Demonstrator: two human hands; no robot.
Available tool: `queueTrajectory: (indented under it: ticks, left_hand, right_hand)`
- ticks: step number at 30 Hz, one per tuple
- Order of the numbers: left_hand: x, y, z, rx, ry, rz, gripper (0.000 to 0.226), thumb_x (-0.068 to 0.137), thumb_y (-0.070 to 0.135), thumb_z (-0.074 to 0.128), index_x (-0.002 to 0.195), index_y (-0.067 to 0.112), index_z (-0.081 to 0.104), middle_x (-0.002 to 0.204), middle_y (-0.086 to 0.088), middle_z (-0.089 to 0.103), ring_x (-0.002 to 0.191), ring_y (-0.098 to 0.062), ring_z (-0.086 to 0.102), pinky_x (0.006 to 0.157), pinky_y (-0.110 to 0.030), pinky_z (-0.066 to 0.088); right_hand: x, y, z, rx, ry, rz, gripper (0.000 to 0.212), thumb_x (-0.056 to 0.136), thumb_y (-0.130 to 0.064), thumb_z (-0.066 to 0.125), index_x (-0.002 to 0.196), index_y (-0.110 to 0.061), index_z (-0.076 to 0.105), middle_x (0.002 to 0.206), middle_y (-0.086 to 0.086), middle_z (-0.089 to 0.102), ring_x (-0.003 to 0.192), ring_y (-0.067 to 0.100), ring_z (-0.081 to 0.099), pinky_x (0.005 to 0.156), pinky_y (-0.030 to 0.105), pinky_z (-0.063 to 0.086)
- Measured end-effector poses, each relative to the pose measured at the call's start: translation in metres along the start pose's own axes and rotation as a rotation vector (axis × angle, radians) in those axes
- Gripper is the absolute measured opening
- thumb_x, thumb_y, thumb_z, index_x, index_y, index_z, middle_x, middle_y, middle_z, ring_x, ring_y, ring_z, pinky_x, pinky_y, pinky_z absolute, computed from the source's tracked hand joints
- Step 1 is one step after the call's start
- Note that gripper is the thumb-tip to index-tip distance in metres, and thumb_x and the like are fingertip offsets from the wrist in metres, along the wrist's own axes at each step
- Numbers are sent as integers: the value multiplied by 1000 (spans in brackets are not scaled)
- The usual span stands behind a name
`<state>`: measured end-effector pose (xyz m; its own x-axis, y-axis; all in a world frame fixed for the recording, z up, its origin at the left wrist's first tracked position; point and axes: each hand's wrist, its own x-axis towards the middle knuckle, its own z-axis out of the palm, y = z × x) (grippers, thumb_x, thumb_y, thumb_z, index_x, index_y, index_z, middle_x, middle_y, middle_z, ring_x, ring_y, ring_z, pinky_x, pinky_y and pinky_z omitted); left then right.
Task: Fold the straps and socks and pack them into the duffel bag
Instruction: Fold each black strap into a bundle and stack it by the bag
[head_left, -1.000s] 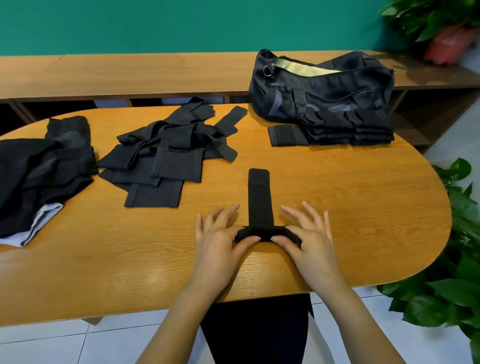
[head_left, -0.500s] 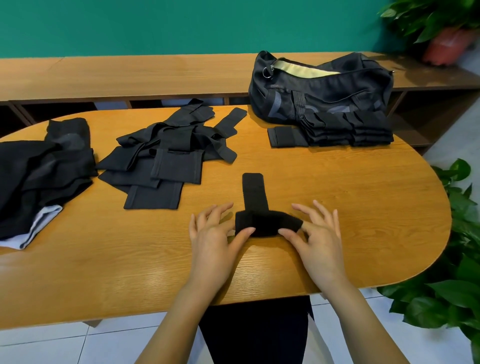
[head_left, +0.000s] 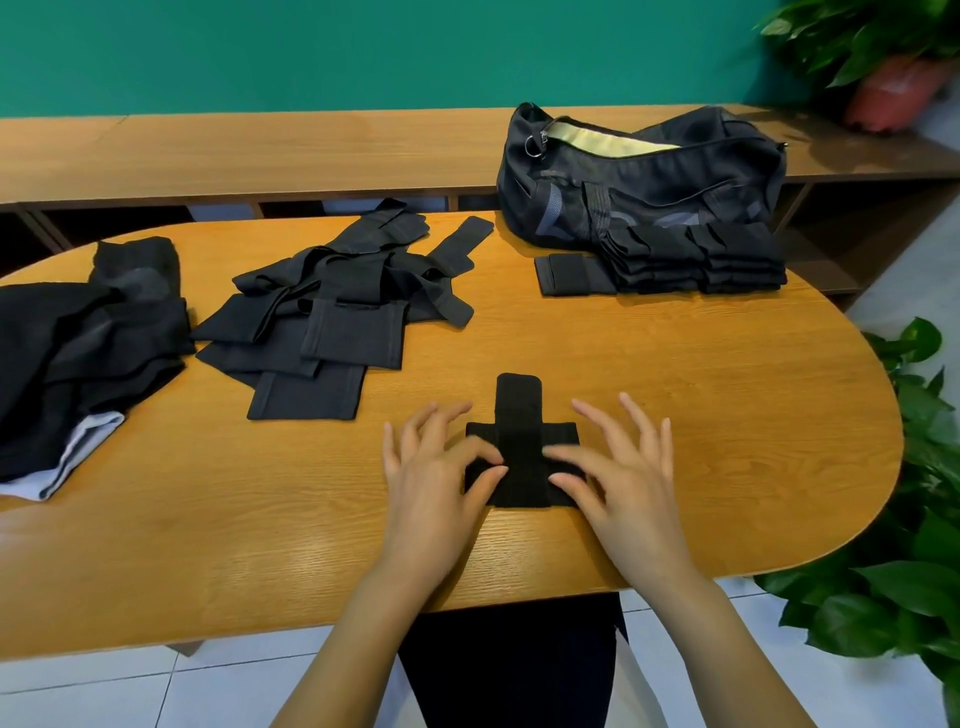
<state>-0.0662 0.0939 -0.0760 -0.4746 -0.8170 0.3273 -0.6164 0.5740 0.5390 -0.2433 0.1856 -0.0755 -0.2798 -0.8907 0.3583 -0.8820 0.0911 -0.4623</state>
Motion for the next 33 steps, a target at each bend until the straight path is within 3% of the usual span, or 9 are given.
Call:
queueTrajectory:
  ticks: [3, 5, 8, 13, 18, 25, 30, 33]
  left_hand:
    - [-3, -1, -3, -52, -136, 19, 38, 73, 66, 58, 99, 41, 71, 151, 15, 33, 145, -18, 11, 114, -57, -8]
    - [-4, -2, -4, -27, -186, 28, 48, 67, 71, 60, 105, 42, 69, 154, 14, 28, 147, -19, 6, 113, -59, -12]
    - [-6, -2, -3, 0, -181, 58, 42, 69, 62, 67, 105, 40, 69, 153, 10, 33, 146, -21, 10, 112, -63, -11]
    - [-8, 1, 1, -9, -93, 80, 41, 80, 64, 48, 99, 37, 73, 145, 9, 46, 144, -20, 19, 114, -61, -9]
    - [-8, 2, 2, -69, -69, 36, 48, 82, 67, 41, 94, 34, 75, 142, 12, 48, 143, -15, 20, 116, -58, -6]
    - [-7, 0, 2, -45, -112, 11, 49, 74, 72, 48, 104, 41, 70, 148, 15, 38, 144, -15, 15, 115, -54, -10]
    - [-5, 2, 3, -64, -78, -15, 48, 77, 68, 44, 96, 36, 75, 145, 15, 43, 143, -16, 19, 115, -56, -7]
    - [-3, 2, 4, -71, -76, -25, 50, 77, 69, 43, 93, 34, 75, 144, 14, 45, 142, -16, 21, 115, -54, -7]
  right_hand:
    - [-6, 3, 0, 42, -76, -48, 35, 87, -62, 47, 105, -45, 71, 154, -13, 35, 150, 22, 5, 116, 62, -3]
    - [-8, 4, 0, 40, -94, -42, 41, 81, -70, 49, 108, -46, 69, 155, -13, 32, 150, 22, 3, 115, 63, -3]
    - [-9, 3, 0, 24, -103, -41, 45, 75, -68, 52, 109, -45, 70, 155, -12, 31, 150, 23, 2, 115, 63, -3]
    - [-7, -4, 4, 28, -84, -24, 36, 73, -57, 69, 104, -41, 72, 153, -11, 35, 150, 24, 6, 116, 61, -3]
    - [-6, -8, 12, 73, -21, 14, 35, 86, -60, 48, 95, -36, 72, 146, -11, 46, 148, 22, 15, 118, 58, 3]
    - [-4, -6, 17, 160, -47, 88, 26, 86, -45, 52, 94, -32, 73, 145, -16, 45, 147, 16, 14, 119, 51, -2]
    - [-2, -5, 12, 216, -54, 122, 42, 77, -69, 48, 95, -39, 71, 146, -25, 35, 147, 9, 7, 120, 46, -8]
    - [-2, -2, 9, 160, -62, 90, 47, 73, -74, 59, 102, -39, 73, 147, -24, 35, 148, 10, 6, 119, 45, -9]
